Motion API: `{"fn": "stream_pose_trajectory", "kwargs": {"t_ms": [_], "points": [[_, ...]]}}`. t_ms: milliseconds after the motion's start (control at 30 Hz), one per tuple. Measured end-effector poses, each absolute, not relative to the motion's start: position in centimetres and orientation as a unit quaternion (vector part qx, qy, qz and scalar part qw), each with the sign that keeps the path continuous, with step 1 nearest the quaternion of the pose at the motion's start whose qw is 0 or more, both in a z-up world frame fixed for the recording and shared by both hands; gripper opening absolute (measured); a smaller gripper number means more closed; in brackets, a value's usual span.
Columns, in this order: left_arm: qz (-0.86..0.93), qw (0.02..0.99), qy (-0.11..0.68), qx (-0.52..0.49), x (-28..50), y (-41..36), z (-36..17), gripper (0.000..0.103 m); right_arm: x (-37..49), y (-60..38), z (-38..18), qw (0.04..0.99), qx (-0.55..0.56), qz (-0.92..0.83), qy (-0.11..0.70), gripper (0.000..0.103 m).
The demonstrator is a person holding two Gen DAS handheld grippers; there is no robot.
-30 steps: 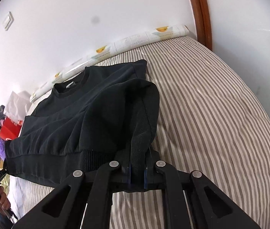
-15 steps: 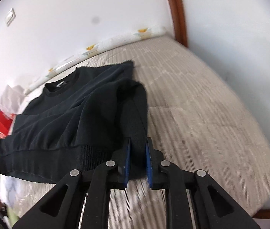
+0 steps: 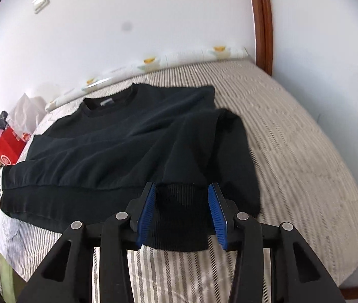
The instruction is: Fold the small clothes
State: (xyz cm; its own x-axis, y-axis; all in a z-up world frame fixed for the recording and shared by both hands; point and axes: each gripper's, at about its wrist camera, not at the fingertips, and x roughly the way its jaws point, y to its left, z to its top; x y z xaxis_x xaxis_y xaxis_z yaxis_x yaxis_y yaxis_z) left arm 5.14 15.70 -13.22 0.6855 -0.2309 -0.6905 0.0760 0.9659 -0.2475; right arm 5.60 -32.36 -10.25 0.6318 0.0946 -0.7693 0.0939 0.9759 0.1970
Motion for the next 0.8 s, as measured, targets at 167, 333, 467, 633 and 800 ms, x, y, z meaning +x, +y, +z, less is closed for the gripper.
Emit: {"fn": "stream_pose_trajectory", "kwargs": {"t_ms": [167,333,467,633,800], "points": [[-0.097,0.901,0.408,-0.107,6.7,15.0,-14.1,0.049,6.7,-32.2,-11.4,0.895,0.127,-0.008,0.428,0.042],[-0.093,0.887,0.435,-0.124,8.4,14.7,-15.4,0.026,7.5,-31.6,-11.6,0.897,0.104,-0.014,0.429,0.024],[-0.101,0.901,0.405,-0.114,8.1,14.4,-13.9,0.007,7.0,-31.7,-9.9,0.908,0.102,0.009,0.405,0.009],[-0.113,0.915,0.366,-0.123,9.0,14.8,-11.4,0.006,7.6,-33.2,-7.3,0.92,0.143,0.025,0.365,0.008],[-0.11,0.919,0.351,-0.14,11.6,15.1,-10.4,0.006,10.4,-33.7,-6.4,0.921,0.162,0.024,0.352,0.008]]}}
